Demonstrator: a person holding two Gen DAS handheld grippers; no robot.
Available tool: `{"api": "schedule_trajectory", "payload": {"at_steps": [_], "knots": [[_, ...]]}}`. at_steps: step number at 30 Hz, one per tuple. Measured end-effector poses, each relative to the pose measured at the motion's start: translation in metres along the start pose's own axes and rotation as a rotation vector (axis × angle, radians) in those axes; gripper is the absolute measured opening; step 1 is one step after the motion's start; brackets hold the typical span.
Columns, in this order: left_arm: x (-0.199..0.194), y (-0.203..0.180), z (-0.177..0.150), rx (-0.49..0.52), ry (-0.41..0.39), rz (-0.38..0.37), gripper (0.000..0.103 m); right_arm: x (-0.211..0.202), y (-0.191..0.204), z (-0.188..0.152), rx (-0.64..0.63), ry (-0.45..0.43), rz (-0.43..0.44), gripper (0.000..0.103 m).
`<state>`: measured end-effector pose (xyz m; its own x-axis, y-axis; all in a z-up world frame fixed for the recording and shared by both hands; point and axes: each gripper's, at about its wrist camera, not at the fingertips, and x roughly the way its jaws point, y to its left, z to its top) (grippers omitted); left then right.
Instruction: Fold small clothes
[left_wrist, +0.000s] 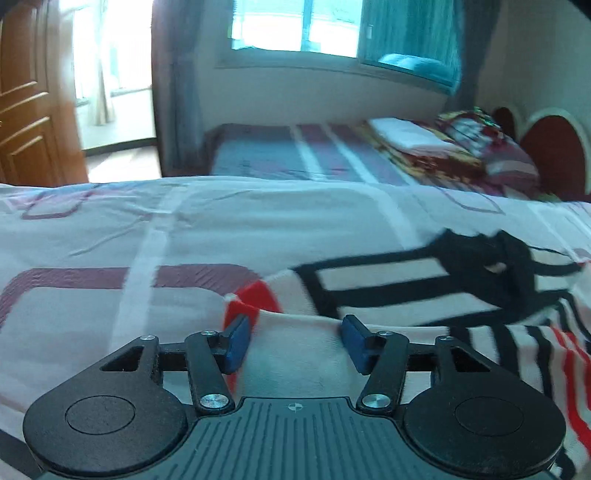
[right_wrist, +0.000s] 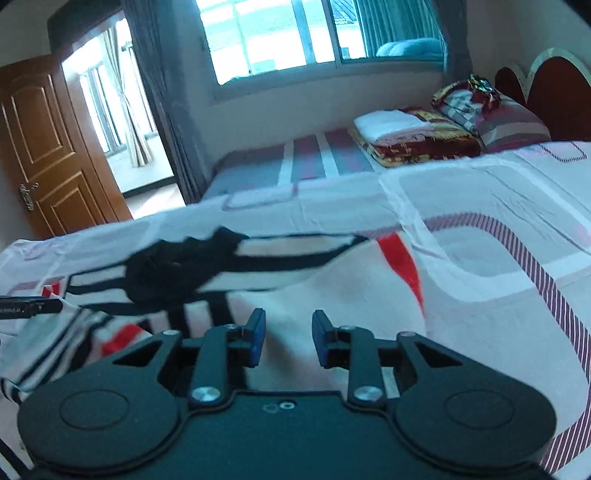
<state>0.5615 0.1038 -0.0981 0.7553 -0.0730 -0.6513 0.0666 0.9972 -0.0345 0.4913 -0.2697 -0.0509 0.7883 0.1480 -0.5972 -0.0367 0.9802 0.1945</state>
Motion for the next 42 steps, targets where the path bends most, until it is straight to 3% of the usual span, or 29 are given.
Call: {"api": "schedule_trajectory", "payload": {"at_steps": [3,6,10,12,14,15,17,20,22,24,26,27,28,30,31,35,37,38,40,42], "knots": [[-0.003,-0.004,-0.001,0.018,-0.011,0.025,0.056,0.004,-0.005,-0.002,-0.006,0.006,-0.007,0.026],[-0.028,-0.014,-0.002,0.044,-0.076,0.033,0.056,-0.002,0.0,-0.001,-0.04,-0.027,0.007,0.031],[-0.071,-0.039,-0.029,0.064,-0.153,0.01,0.056,-0.017,0.018,-0.005,-0.091,-0.053,0.122,0.032],[-0.077,-0.055,-0.043,0.11,-0.147,0.018,0.056,-0.023,0.033,-0.013,-0.149,-0.054,0.164,0.032],[-0.066,-0.064,-0.057,0.155,-0.087,0.028,0.056,-0.02,0.05,-0.02,-0.198,-0.033,0.192,0.032],[-0.062,-0.062,-0.064,0.144,-0.077,0.035,0.058,-0.016,0.058,-0.023,-0.224,-0.017,0.206,0.027],[-0.065,-0.051,-0.07,0.088,-0.102,0.025,0.062,0.001,0.072,-0.031,-0.279,0.061,0.13,0.02],[-0.087,-0.048,-0.065,0.075,-0.139,0.04,0.062,-0.003,0.079,-0.031,-0.266,0.047,0.094,0.02],[-0.097,-0.049,-0.066,0.042,-0.157,-0.016,0.062,-0.02,0.088,-0.03,-0.275,-0.019,0.141,0.023],[-0.093,-0.059,-0.069,0.075,-0.131,-0.019,0.062,-0.027,0.1,-0.033,-0.297,-0.048,0.193,0.027],[-0.077,-0.067,-0.081,0.122,-0.078,0.006,0.065,-0.013,0.114,-0.038,-0.311,0.018,0.192,0.025],[-0.078,-0.066,-0.086,0.122,-0.107,0.013,0.069,-0.002,0.12,-0.042,-0.333,0.074,0.172,0.024],[-0.079,-0.063,-0.085,0.098,-0.102,0.008,0.069,0.002,0.122,-0.05,-0.366,0.062,0.153,0.024],[-0.091,-0.061,-0.079,0.097,-0.098,0.051,0.069,0.0,0.125,-0.05,-0.382,0.059,0.134,0.024],[-0.105,-0.058,-0.08,0.084,-0.135,0.054,0.069,-0.005,0.126,-0.047,-0.373,0.067,0.12,0.023],[-0.129,-0.051,-0.088,0.034,-0.157,0.033,0.069,-0.042,0.119,-0.049,-0.363,-0.031,0.133,0.024],[-0.11,-0.053,-0.096,0.051,-0.065,0.06,0.069,-0.042,0.115,-0.057,-0.376,-0.015,0.114,0.023],[-0.105,-0.052,-0.103,0.058,-0.073,0.061,0.069,-0.031,0.113,-0.064,-0.386,0.047,0.068,0.022],[-0.107,-0.055,-0.1,0.076,-0.066,0.078,0.069,-0.027,0.109,-0.063,-0.351,0.032,0.071,0.022],[-0.122,-0.053,-0.097,0.067,-0.115,0.082,0.069,-0.034,0.111,-0.056,-0.34,0.043,0.056,0.022]]}}
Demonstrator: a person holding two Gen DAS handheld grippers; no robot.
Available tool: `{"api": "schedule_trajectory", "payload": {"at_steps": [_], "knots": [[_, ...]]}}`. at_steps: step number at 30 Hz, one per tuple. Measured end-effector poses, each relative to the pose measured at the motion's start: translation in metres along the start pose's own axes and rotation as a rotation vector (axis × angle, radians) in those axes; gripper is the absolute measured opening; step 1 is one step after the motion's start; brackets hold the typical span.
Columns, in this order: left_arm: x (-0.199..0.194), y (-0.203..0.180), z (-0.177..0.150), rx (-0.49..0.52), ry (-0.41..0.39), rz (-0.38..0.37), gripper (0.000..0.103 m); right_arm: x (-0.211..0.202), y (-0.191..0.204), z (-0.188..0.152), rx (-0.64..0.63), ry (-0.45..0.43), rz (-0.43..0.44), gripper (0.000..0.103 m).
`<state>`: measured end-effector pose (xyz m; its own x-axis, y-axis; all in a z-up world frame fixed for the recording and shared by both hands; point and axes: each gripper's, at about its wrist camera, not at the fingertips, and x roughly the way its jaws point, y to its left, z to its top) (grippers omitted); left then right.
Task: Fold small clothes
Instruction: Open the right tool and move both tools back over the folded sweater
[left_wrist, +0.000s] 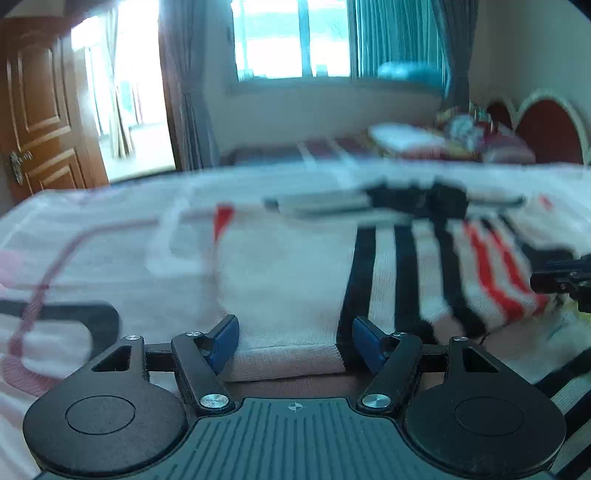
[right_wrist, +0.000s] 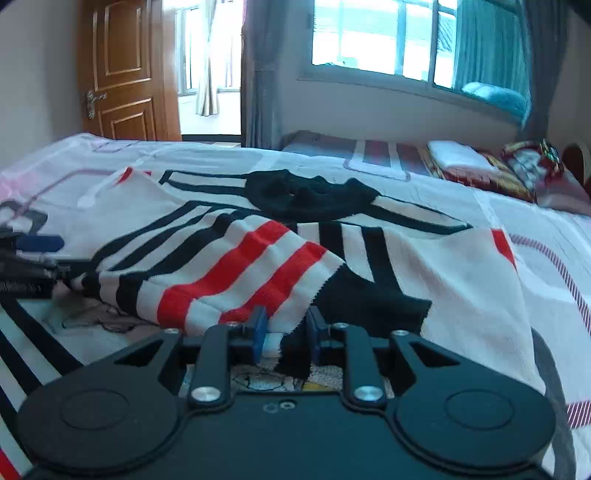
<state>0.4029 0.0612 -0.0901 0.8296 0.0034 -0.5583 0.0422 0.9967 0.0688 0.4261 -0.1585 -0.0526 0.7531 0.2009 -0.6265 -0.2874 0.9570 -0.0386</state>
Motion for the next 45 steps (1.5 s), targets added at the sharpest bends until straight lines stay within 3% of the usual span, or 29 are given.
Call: {"api": "schedule_trajectory", "payload": {"at_steps": [3,5,7,9,11,16,18,21,25,30,34,37,41,43,44,45], "knots": [[0.012,0.001,-0.008,0.043,0.075,0.006,0.069,-0.016,-0.01,-0.001,0.029,-0.067,-0.012,0.025],[0.016,-0.007,-0.008,0.105,0.054,0.029,0.074,0.001,-0.017,-0.009,0.035,0.032,-0.044,0.027],[0.016,-0.005,-0.002,0.092,0.074,0.026,0.074,0.002,-0.02,-0.009,0.036,0.015,-0.031,0.027],[0.0,-0.001,0.003,0.076,0.046,0.024,0.079,-0.004,-0.025,-0.003,0.084,0.021,-0.017,0.027],[-0.02,0.004,-0.001,0.058,0.024,0.01,0.099,-0.021,-0.036,-0.006,0.163,-0.021,-0.006,0.031],[-0.07,0.027,-0.033,0.037,0.064,-0.042,0.097,-0.075,-0.066,-0.033,0.255,-0.057,0.008,0.036],[-0.091,0.042,-0.048,-0.013,0.099,-0.083,0.078,-0.103,-0.079,-0.051,0.294,-0.052,0.024,0.047],[-0.116,0.067,-0.075,-0.133,0.173,-0.177,0.068,-0.146,-0.098,-0.081,0.358,-0.037,0.023,0.049],[-0.139,0.084,-0.111,-0.301,0.255,-0.355,0.068,-0.193,-0.112,-0.125,0.47,0.018,0.027,0.049],[-0.157,0.086,-0.144,-0.486,0.317,-0.524,0.068,-0.228,-0.115,-0.175,0.647,0.064,0.112,0.049],[-0.16,0.085,-0.16,-0.582,0.318,-0.58,0.068,-0.234,-0.102,-0.204,0.733,0.123,0.188,0.05],[-0.148,0.086,-0.168,-0.721,0.372,-0.681,0.068,-0.232,-0.094,-0.209,0.77,0.113,0.247,0.052],[-0.147,0.076,-0.171,-0.712,0.362,-0.693,0.067,-0.214,-0.094,-0.205,0.841,0.144,0.363,0.052],[-0.146,0.07,-0.17,-0.689,0.356,-0.676,0.05,-0.21,-0.092,-0.204,0.841,0.145,0.375,0.051],[-0.145,0.065,-0.169,-0.651,0.367,-0.64,0.028,-0.209,-0.092,-0.205,0.85,0.145,0.379,0.049],[-0.145,0.063,-0.169,-0.621,0.367,-0.61,0.014,-0.207,-0.092,-0.205,0.863,0.145,0.381,0.044]]}}
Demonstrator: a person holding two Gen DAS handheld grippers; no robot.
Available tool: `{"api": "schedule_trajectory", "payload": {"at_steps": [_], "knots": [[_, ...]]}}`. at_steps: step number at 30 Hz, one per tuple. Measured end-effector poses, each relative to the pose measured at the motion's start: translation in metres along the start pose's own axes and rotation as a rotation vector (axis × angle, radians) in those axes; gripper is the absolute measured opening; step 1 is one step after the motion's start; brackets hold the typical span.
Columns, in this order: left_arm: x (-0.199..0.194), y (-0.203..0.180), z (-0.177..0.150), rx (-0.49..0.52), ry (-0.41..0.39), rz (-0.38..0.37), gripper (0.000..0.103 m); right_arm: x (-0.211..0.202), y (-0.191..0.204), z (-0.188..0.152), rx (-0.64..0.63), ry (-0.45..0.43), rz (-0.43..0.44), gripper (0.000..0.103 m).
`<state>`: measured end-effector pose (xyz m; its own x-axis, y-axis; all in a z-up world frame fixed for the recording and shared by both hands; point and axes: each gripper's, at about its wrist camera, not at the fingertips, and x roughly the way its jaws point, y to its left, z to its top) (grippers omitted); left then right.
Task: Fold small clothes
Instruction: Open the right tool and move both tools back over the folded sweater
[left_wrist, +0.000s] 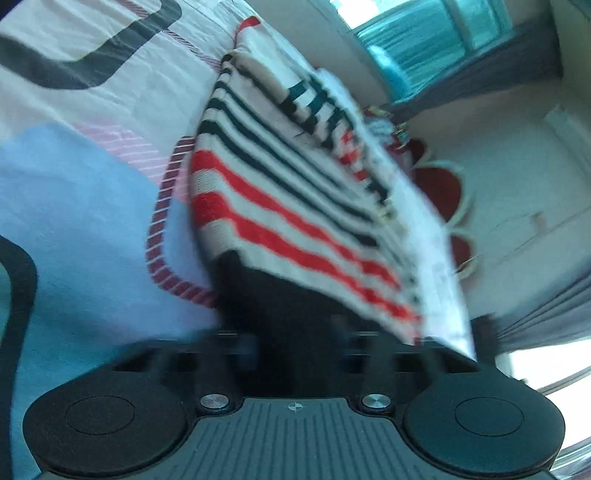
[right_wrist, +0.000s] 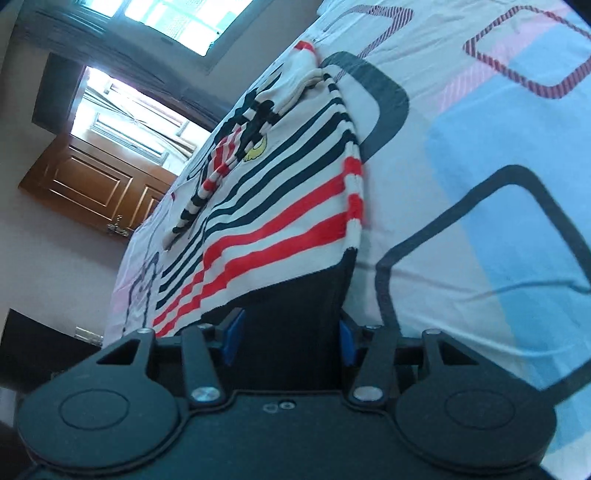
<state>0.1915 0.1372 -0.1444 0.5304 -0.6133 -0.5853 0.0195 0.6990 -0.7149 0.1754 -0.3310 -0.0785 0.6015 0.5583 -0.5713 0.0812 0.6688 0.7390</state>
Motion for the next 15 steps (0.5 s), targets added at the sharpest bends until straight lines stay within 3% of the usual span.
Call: {"api": "schedule_trajectory", "payload": {"at_steps": [1,3,4,7,10,13,14,15], "knots": [[-0.001,0.0,0.0,0.023,-0.005,0.033,0.011,0.001,-0.002,-0.001,0.007,0.006,0.004,0.04],[-0.005,-0.004,0.001,0.054,-0.018,0.045,0.008,0.006,0.0,-0.001,-0.017,0.039,-0.026,0.013],[-0.009,-0.008,0.003,0.076,-0.037,0.053,0.008,0.008,0.005,0.0,-0.054,0.05,-0.06,0.009],[-0.038,-0.017,0.011,0.084,-0.135,-0.053,0.007,-0.003,0.028,0.006,-0.156,0.028,-0.048,0.007],[-0.062,-0.011,0.011,0.093,-0.212,-0.043,0.007,-0.035,0.046,0.016,-0.208,-0.09,0.004,0.007],[-0.047,0.015,0.004,0.055,-0.158,0.025,0.007,-0.04,0.035,0.016,-0.218,-0.103,-0.017,0.006],[-0.038,0.023,-0.002,0.036,-0.126,0.054,0.007,-0.031,0.025,0.013,-0.214,-0.066,-0.045,0.006],[-0.038,0.027,-0.005,0.017,-0.146,0.028,0.007,-0.019,0.016,0.009,-0.203,-0.013,-0.106,0.006]]}}
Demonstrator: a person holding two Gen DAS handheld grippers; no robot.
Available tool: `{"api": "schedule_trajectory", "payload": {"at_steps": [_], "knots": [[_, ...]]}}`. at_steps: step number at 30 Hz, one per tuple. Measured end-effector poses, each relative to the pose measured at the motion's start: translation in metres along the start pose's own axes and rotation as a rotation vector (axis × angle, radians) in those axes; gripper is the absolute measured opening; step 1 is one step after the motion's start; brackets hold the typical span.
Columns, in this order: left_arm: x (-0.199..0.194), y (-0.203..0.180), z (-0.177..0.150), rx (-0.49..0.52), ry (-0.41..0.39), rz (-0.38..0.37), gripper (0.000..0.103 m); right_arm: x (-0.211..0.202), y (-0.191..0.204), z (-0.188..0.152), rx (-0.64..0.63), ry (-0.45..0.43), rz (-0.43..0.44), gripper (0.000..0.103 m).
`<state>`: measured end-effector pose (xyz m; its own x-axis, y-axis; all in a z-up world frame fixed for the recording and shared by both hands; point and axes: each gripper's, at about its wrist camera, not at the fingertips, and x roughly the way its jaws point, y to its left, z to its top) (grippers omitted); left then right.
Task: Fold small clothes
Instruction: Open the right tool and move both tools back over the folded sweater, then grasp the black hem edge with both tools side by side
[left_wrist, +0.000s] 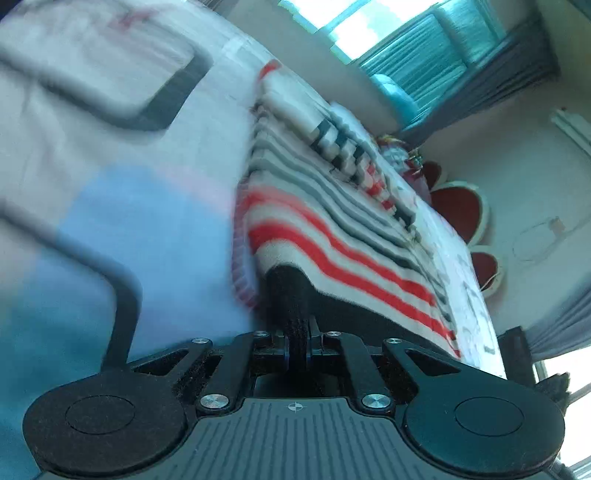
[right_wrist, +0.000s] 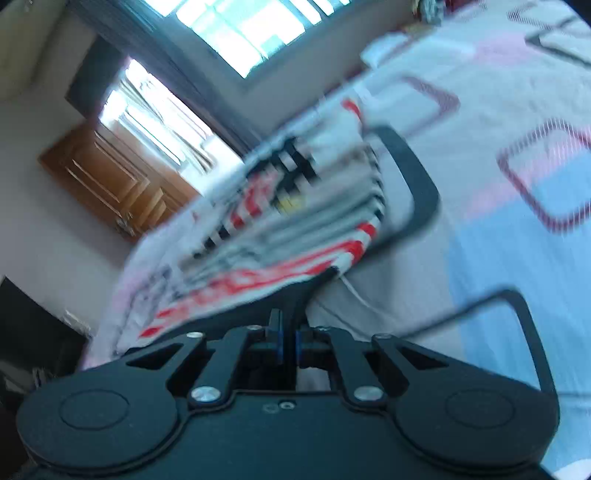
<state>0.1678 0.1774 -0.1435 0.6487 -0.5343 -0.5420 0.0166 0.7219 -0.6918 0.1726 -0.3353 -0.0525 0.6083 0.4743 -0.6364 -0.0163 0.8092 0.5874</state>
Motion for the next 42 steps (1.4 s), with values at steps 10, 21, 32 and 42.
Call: {"api": "schedule_trajectory", "payload": {"at_steps": [10,21,32,42], "knots": [[-0.01,-0.014,0.007,-0.026,-0.029,-0.052,0.007,0.002,0.005,-0.011,-0.021,-0.007,-0.053,0.006],[-0.033,-0.101,0.134,0.08,-0.105,-0.115,0.007,-0.039,0.076,0.108,-0.23,-0.081,0.009,0.006],[0.067,-0.133,0.272,0.125,-0.096,-0.012,0.007,0.032,0.091,0.262,-0.179,-0.101,-0.009,0.006],[0.214,-0.075,0.32,0.085,-0.008,0.126,0.008,0.185,0.004,0.328,0.021,0.022,-0.001,0.006]]}}
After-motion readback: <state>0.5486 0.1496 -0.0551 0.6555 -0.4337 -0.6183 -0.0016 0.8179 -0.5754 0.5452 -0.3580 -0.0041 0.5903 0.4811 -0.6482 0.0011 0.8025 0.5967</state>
